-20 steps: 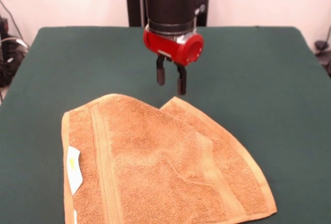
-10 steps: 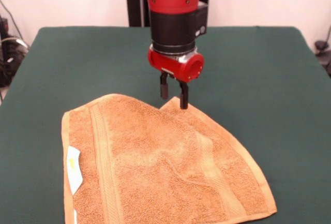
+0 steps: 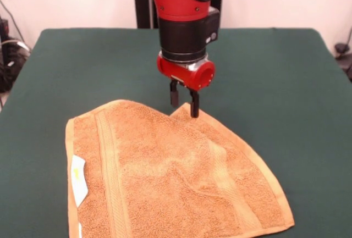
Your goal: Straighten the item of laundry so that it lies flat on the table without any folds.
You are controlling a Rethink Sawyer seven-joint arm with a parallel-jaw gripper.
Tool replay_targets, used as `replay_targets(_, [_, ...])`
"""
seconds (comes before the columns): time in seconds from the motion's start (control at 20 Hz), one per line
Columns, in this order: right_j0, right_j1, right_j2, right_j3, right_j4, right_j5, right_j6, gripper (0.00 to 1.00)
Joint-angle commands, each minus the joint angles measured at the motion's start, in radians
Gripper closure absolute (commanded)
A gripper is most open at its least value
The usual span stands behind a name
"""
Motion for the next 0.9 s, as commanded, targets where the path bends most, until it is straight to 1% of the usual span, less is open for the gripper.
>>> replay_targets(0.05, [0.01, 0.071, 0.051, 0.05, -0.018, -0.03, 0.047, 0.0])
replay_targets(0.3, [0.019, 0.182, 0.043, -0.023, -0.027, -0.115, 0.055, 0.0])
replay_targets(0.4, [0.016, 0.209, 0.051, -0.044, -0.027, -0.128, 0.048, 0.0])
replay_targets(0.9, [0.015, 0.239, 0.059, -0.075, -0.016, -0.13, 0.044, 0.0])
